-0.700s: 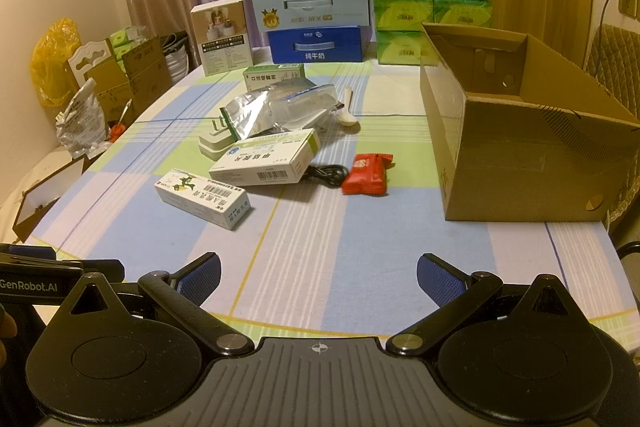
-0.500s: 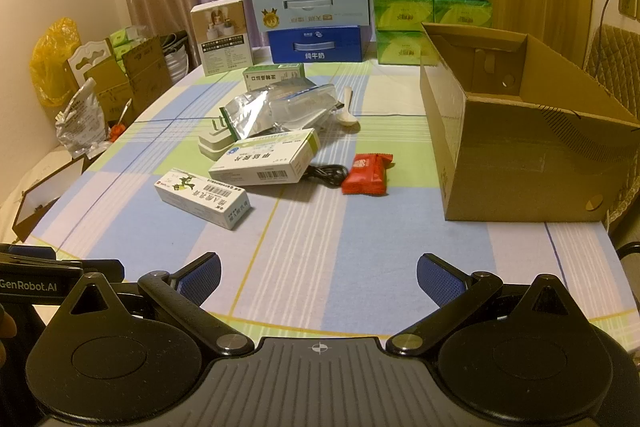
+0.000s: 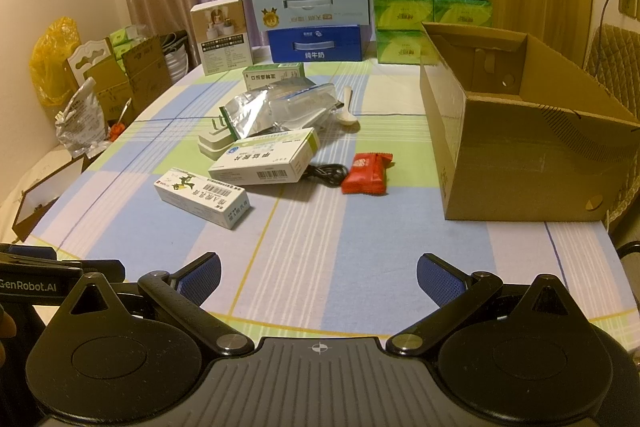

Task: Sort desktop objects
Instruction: 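Move both tools toward the medicine boxes on the table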

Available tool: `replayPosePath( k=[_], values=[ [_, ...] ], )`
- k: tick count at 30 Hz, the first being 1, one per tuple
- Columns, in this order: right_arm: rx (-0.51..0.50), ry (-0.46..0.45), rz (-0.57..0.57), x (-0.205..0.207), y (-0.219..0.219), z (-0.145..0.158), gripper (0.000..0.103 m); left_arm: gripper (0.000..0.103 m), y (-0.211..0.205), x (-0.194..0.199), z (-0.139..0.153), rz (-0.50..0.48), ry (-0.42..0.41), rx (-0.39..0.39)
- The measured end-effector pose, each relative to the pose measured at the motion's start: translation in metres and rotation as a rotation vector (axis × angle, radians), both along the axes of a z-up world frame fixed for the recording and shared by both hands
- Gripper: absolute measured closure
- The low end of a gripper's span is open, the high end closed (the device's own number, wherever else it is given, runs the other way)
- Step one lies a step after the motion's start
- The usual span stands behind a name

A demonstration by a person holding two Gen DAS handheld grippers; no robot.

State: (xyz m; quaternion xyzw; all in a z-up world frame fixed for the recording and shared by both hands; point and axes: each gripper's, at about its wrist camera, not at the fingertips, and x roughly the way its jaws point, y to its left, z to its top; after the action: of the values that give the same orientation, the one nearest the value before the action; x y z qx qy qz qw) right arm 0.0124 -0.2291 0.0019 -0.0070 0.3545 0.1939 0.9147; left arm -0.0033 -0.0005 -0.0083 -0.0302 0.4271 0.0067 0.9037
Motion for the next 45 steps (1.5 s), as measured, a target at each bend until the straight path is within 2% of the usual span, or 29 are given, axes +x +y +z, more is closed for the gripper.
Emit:
replayPosePath(
  k=[17, 27, 35, 42, 45],
  values=[
    [-0.009, 0.028, 0.008, 0.005, 0.001, 0.001, 0.002, 0.001, -0.001, 0.011, 0.000, -0.030, 0.012, -0.001],
    [-0.009, 0.050, 0.037, 0.009, 0.003, 0.002, 0.002, 0.001, 0.003, 0.020, 0.005, -0.080, 0.009, -0.018],
    [-0.008, 0.021, 0.094, 0.015, 0.006, 0.010, 0.002, 0.001, 0.002, 0.034, 0.015, -0.197, 0.002, 0.032],
    [-0.066, 0.033, 0.129, 0.033, 0.011, 0.016, 0.002, 0.001, 0.000, 0.049, 0.028, -0.351, -0.029, 0.137],
    [-0.107, 0.030, 0.135, 0.041, 0.014, 0.018, 0.002, 0.001, 0.000, 0.053, 0.035, -0.418, -0.057, 0.153]
  ],
)
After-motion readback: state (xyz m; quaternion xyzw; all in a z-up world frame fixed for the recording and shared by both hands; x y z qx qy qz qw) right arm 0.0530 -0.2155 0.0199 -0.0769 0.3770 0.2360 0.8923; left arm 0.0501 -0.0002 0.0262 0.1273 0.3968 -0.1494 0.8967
